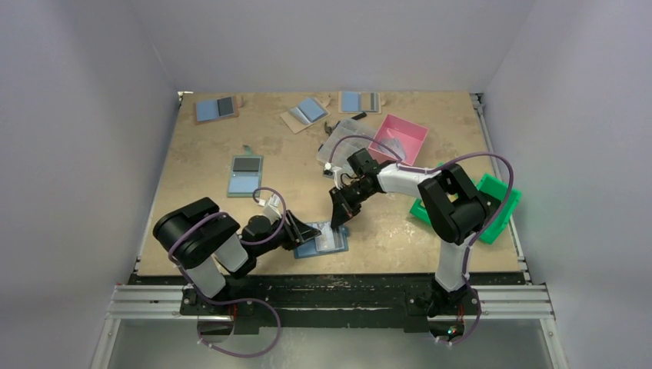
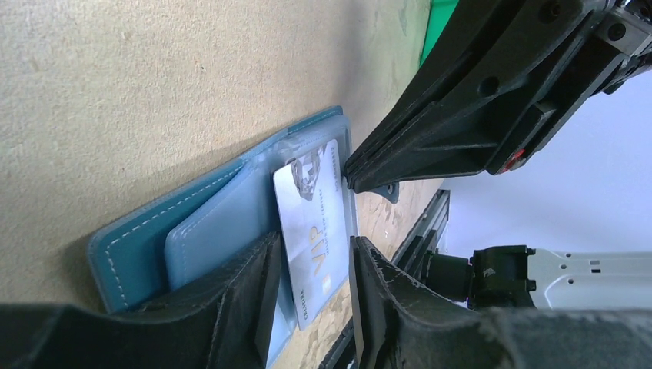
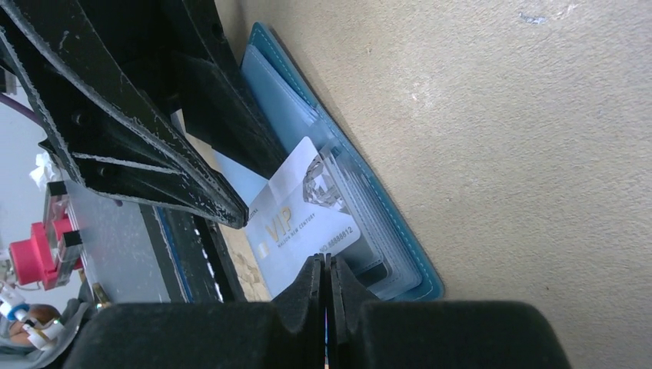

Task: Take the credit cards out of the card holder
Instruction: Remove the credit card from the card holder.

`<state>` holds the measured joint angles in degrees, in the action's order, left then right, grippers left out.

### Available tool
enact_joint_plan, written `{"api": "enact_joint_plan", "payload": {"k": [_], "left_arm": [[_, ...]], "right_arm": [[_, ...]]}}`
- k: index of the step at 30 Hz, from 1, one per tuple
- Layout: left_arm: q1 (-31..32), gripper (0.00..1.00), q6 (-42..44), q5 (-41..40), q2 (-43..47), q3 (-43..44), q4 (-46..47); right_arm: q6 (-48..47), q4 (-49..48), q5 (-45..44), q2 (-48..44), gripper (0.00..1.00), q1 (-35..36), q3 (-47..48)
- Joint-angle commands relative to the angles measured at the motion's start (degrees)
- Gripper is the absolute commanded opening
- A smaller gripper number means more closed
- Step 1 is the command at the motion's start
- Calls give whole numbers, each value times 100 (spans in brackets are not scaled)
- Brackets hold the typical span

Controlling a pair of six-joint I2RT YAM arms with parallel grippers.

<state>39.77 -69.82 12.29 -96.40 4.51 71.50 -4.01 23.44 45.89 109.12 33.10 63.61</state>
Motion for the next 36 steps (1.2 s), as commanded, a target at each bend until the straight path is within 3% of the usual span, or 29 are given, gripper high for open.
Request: {"api": "enact_joint_plan", "payload": {"k": [1, 9, 13, 16, 22, 26, 36], "left_arm": [[-16, 42, -67, 11, -322, -25, 79], [-18, 40, -137, 9, -625, 23, 146], [-12, 25, -128, -41, -587, 10, 125], [-18, 1, -89, -58, -565, -18, 185], [-146, 0, 193, -14, -314, -135, -18], [-289, 0, 520, -9, 426, -227, -722], [-347, 0, 1530, -527, 2923, 349, -4415]], "right_arm": [[-153, 9, -814, 276, 0, 52, 27], [-157, 51, -845, 317, 0, 73, 37], [-161, 63, -855, 329, 0, 82, 46], [-168, 73, -846, 329, 0, 82, 59], [-205, 86, -742, 282, 2, 74, 115], [-244, 116, -774, 244, 8, 35, 134], [-559, 321, -582, 206, 15, 19, 270]]}}
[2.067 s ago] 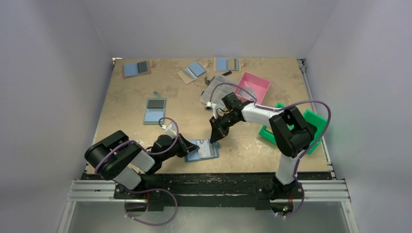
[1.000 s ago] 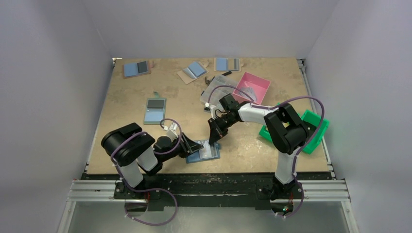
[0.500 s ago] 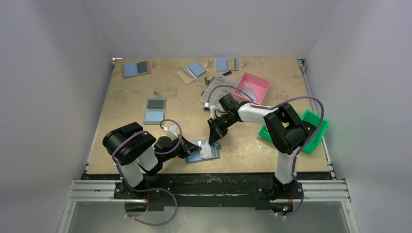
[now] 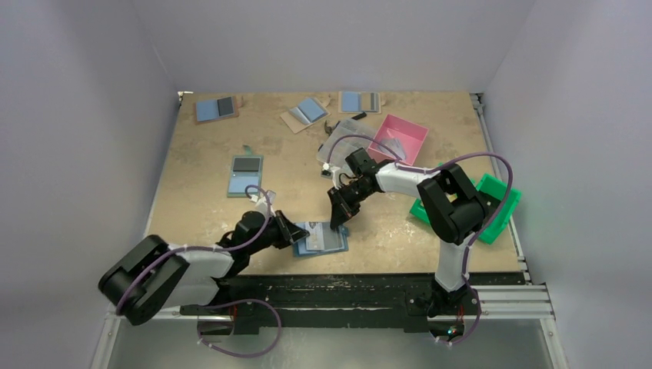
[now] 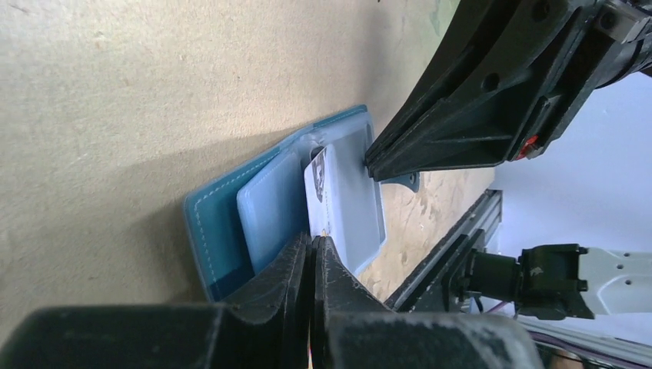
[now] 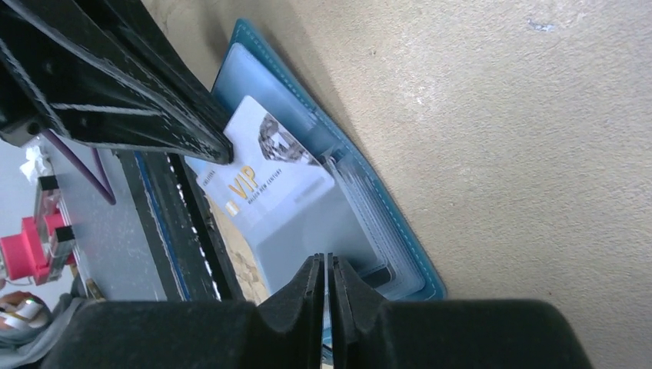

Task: Take the credit cards out of the card holder
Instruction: Remove the credit card from the card holder.

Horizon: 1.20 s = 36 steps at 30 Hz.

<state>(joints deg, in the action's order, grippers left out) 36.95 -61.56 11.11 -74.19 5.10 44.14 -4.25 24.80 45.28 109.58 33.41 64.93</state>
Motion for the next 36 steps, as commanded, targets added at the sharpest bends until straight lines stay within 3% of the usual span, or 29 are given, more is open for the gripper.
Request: {"api": "enact_joint_plan", "payload": {"k": [1, 7, 13, 26, 36], "left_arm": [[-69, 0, 790, -436, 913, 321, -1898], [-73, 0, 1289, -563, 1942, 649, -3072], [-67, 0, 1717, -454, 2284, 1023, -3600], [-65, 0, 2251, 276, 2685, 1286, -3447], [-21, 0, 2138, 933, 2797, 1246, -2924]], "right_arm": [[-723, 324, -395, 141, 18, -16, 213], [-1554, 875, 316, -246, 30, -18, 357], [-2588, 1669, 882, -494, 39, -11, 635], [-4324, 2552, 1074, -1574, 53, -21, 627], [-4881, 2906, 1374, -1930, 60, -275, 639]]}}
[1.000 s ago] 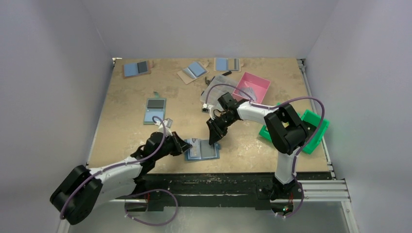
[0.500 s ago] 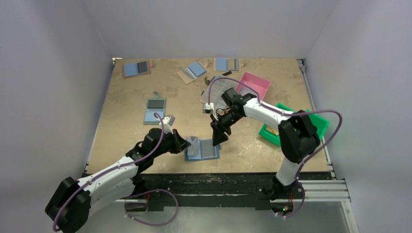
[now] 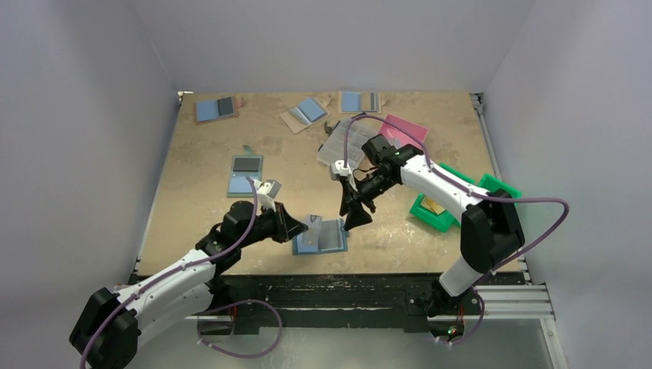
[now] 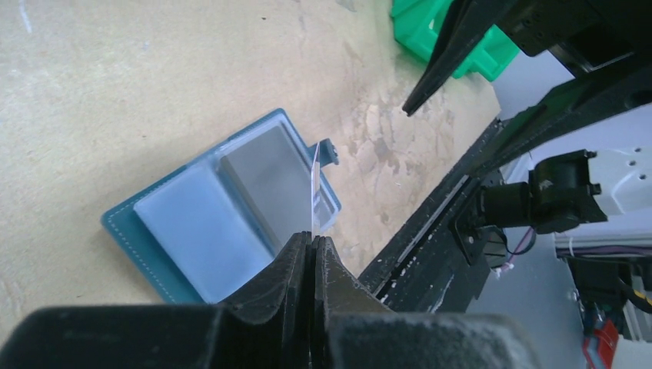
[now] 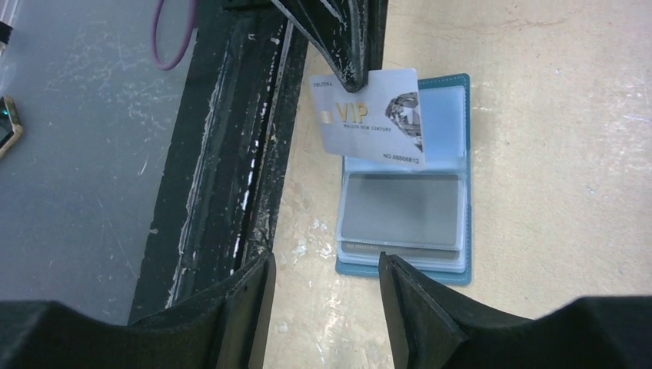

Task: Take the credit cards out of the card holder
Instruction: Remove the credit card from the card holder.

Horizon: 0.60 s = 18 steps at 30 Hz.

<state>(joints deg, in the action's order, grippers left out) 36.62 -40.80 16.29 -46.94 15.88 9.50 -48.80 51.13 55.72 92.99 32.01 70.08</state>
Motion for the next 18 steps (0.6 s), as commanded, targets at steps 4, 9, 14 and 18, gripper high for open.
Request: {"api": "enact_joint_plan", "payload": {"k": [4, 9, 14, 18], "left_arm": [[78, 0, -40, 551, 30, 77, 877], [189, 0, -87, 620, -90, 62, 1145], [406, 0, -87, 598, -236, 71, 1367], [574, 0, -88, 527, -381, 75, 1544]], "right_arm": [[-582, 388, 466, -305, 61, -236, 122], [-715, 477, 517, -282, 62, -249, 102], [-767, 522, 571, -210, 63, -250, 100], [-753, 512, 580, -140, 63, -252, 89]]}}
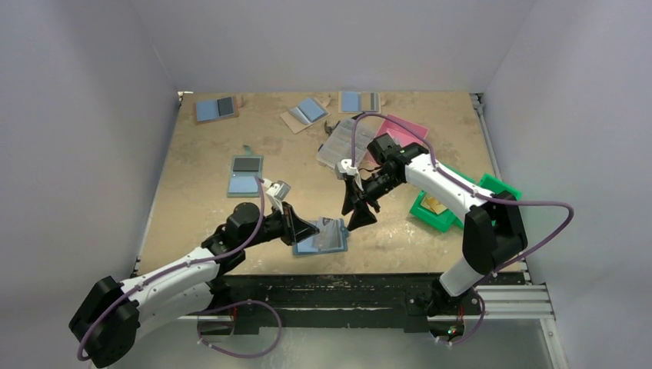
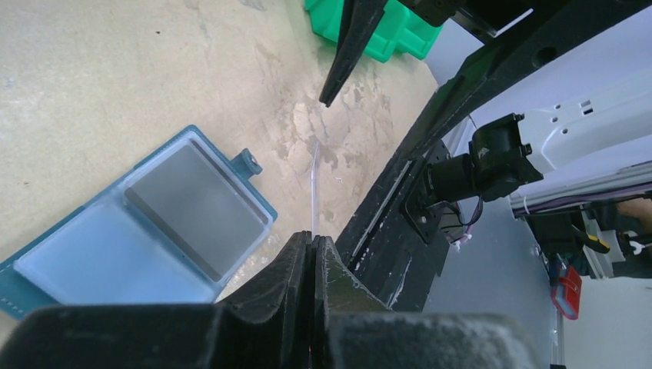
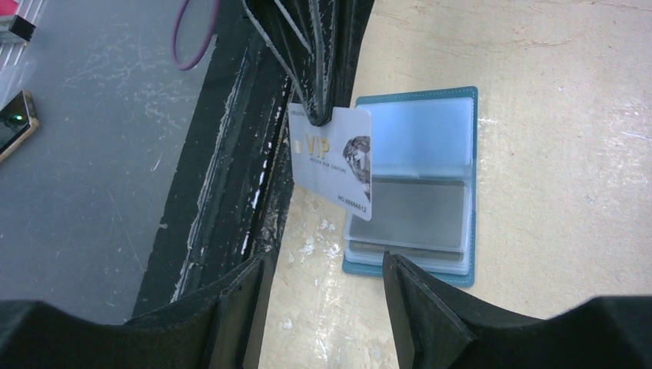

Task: Take the credit cards out of the card holder
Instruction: Remove the credit card from the card holder.

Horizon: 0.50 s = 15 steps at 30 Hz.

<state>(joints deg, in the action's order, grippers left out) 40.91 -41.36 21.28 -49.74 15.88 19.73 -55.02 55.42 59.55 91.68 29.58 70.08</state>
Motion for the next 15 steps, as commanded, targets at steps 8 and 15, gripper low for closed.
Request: {"api": "enact_joint_plan", "payload": {"k": [8, 15], "left_arm": [[452, 0, -27, -107, -380, 152, 774], [734, 0, -50, -258, -750, 199, 1106]], "right_arm": [[-67, 59, 215, 140, 62, -5, 64], [-26, 72, 324, 273, 60, 24, 40]]}}
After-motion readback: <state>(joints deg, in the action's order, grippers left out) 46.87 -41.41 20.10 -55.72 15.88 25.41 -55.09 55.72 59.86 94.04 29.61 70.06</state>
